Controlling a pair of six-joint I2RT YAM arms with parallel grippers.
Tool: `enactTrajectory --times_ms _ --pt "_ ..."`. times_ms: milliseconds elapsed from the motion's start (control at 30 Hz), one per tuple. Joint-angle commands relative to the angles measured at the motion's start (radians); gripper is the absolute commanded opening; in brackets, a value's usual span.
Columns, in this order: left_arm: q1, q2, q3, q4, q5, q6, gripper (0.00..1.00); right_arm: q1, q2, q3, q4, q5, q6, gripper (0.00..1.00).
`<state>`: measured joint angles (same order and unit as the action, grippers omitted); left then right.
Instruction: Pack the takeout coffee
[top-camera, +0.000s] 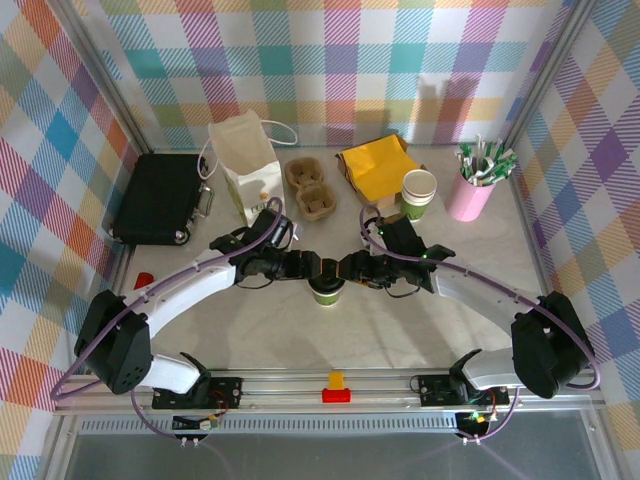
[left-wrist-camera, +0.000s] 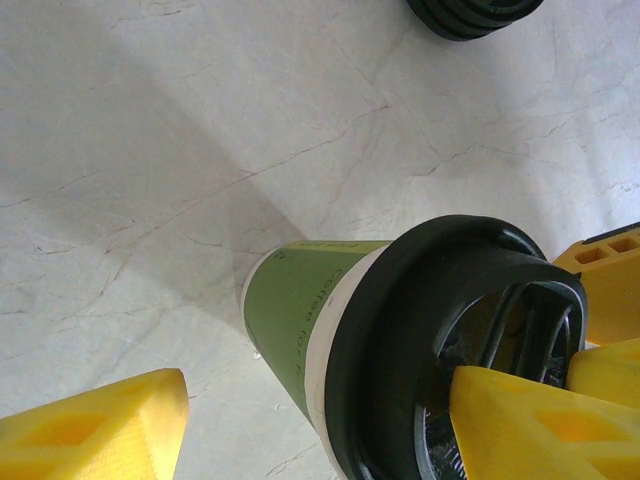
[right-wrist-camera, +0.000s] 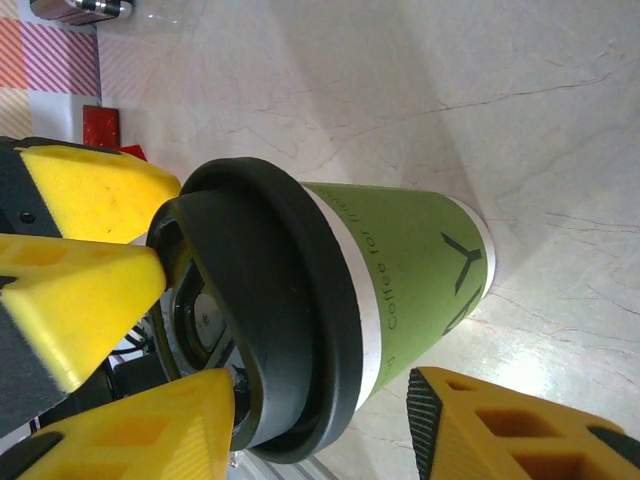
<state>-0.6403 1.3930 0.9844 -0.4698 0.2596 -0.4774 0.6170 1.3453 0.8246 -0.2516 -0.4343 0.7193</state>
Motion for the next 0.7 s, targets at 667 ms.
enactTrajectory --times_ms 667 --pt "-0.015 -0.093 0.027 -0.049 -0.049 0.005 0.73 0.021 -0.015 0.113 -0.059 0.075 -0.112 0.53"
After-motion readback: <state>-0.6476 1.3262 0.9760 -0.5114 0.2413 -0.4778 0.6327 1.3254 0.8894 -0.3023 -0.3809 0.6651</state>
